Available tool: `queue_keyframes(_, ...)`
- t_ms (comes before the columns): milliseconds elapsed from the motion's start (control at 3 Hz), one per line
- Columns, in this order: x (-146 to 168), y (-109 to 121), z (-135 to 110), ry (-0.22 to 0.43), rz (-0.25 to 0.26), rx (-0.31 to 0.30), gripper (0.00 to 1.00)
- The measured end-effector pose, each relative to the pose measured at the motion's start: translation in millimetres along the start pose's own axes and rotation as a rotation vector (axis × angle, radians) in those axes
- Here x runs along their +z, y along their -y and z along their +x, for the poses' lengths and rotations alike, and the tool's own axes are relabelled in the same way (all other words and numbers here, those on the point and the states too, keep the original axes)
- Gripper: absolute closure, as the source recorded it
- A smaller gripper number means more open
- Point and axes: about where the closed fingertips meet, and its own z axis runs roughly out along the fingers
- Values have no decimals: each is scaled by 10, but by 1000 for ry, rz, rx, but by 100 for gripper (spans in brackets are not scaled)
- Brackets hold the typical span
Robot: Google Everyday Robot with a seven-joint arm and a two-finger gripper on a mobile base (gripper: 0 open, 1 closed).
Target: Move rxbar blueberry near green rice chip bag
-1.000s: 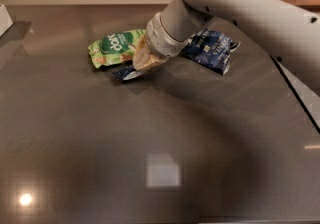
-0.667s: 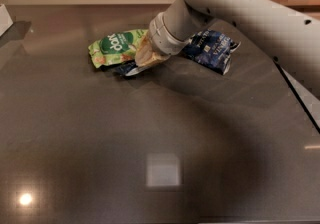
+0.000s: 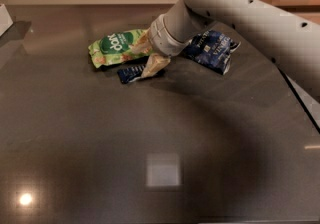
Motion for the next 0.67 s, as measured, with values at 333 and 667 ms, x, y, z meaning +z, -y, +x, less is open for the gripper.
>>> queue_keyframes(333,15,-4,-9,2,-2,-1,0)
queue_keyframes(667,16,-4,-10,2,-3,-1,0)
